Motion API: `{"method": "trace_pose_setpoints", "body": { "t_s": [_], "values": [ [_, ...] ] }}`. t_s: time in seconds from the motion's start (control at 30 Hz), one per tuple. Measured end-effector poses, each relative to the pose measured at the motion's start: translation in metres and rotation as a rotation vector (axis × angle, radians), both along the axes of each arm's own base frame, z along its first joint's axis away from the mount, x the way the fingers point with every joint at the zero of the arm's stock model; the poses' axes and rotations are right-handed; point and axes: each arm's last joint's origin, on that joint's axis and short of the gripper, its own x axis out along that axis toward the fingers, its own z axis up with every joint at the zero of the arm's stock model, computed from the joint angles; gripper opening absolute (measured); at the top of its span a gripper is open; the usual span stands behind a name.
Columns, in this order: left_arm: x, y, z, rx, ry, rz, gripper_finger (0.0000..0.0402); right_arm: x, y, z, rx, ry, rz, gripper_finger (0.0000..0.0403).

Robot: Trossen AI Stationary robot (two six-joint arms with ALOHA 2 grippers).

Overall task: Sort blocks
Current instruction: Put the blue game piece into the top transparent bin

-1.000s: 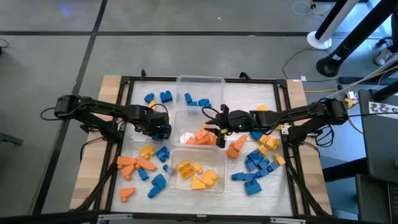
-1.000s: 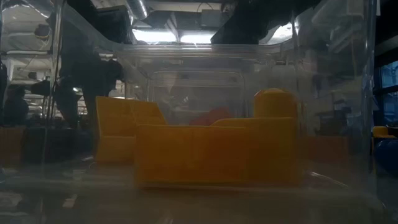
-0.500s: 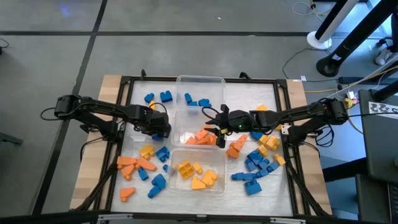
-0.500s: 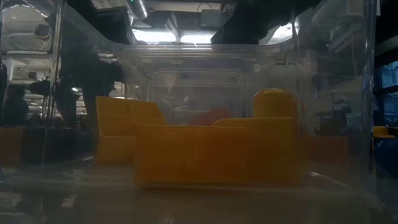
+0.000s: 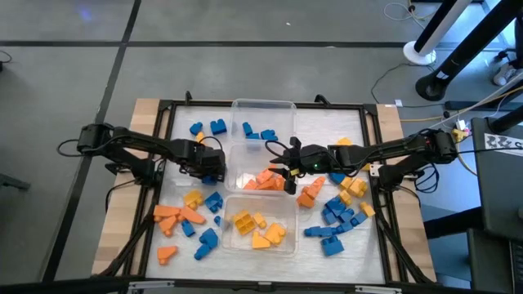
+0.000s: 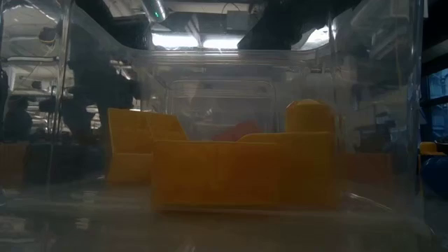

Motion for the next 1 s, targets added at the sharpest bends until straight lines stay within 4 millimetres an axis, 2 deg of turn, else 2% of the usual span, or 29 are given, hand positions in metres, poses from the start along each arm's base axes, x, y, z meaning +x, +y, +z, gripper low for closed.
{"method": "trace_pose_setpoints", "body": {
  "t_s": [0.17,0.5,0.77,1.0],
  "values": [
    [0.003,0.000,-0.007,0.001,0.044,-0.025,0.0210,0.000,0.000,0.000,0.000,0.000,0.000,0.0124],
    [0.002,0.000,-0.008,0.019,0.056,-0.125,0.0207,0.000,0.000,0.000,-0.002,-0.004,-0.004,0.0124],
    [-0.005,0.000,0.003,0.034,0.013,-0.139,0.0157,0.000,0.000,0.001,-0.077,0.001,0.027,0.0124],
    [-0.015,0.000,0.012,0.031,0.025,-0.139,0.0161,-0.001,0.000,0.002,-0.096,-0.003,0.037,0.0124]
  ]
}}
